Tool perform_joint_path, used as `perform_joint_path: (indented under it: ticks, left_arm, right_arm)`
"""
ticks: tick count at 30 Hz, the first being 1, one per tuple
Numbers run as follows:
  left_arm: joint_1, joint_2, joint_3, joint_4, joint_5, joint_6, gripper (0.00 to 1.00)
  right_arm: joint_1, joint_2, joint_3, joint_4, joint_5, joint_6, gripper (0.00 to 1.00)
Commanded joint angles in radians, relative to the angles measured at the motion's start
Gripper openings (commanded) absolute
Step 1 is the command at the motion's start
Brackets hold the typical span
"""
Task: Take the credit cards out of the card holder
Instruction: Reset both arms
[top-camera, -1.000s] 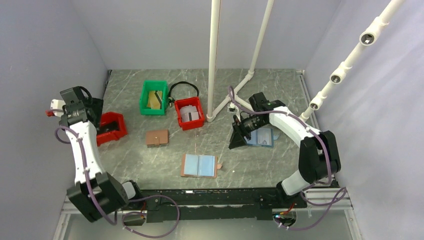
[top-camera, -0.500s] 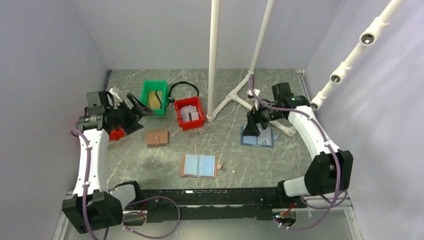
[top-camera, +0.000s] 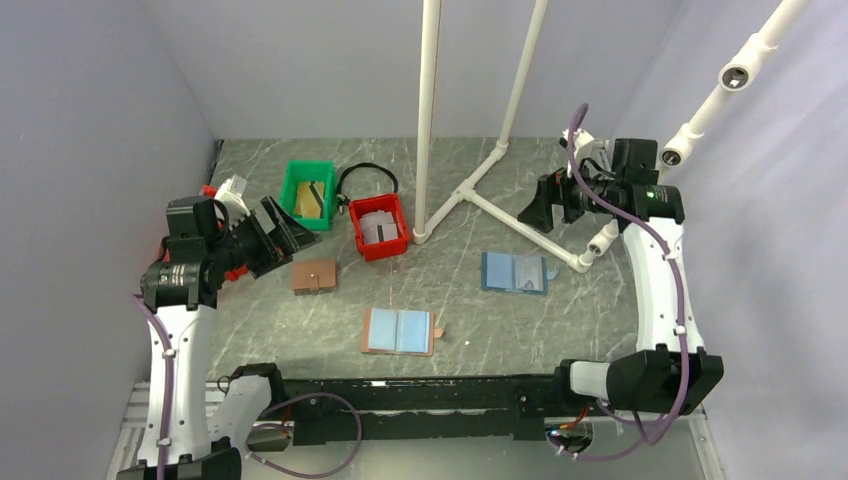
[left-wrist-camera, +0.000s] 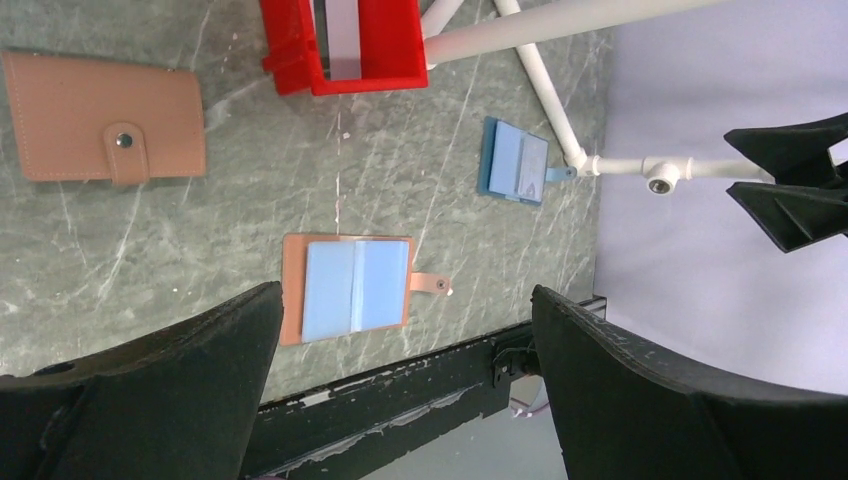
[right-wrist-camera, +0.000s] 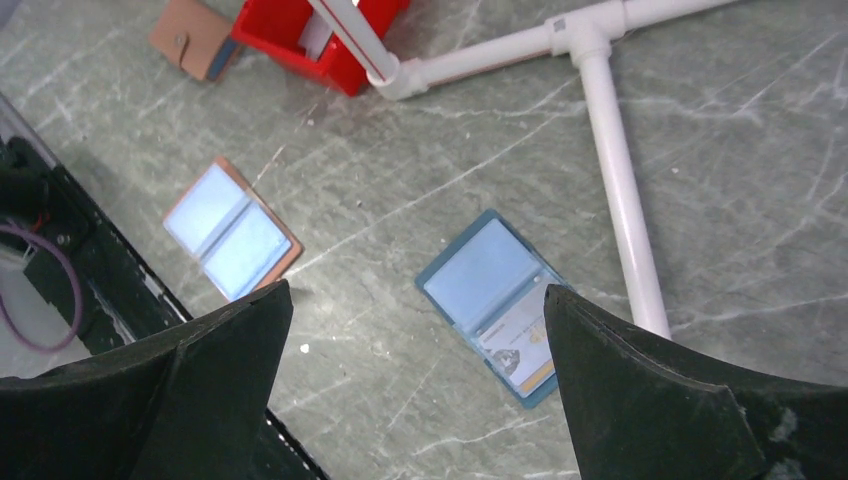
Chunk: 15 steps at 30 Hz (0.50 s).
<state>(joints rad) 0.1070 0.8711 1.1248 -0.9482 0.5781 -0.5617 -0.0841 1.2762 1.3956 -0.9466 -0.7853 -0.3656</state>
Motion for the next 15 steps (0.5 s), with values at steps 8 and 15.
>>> perform_joint_path:
  ticks: [8,15]
  left_arm:
    - [-0.003,-0.016,0.075,0.058,0.024,-0.063,1.00]
    - [-0.003,-0.039,0.055,0.071,0.049,-0.067,0.99]
  right_arm:
    - [-0.071,-0.112,0.077,-0.004,-0.060,0.070,1.00]
    - [-0.071,-0.190,0.061,0.026,0.054,0.130,1.00]
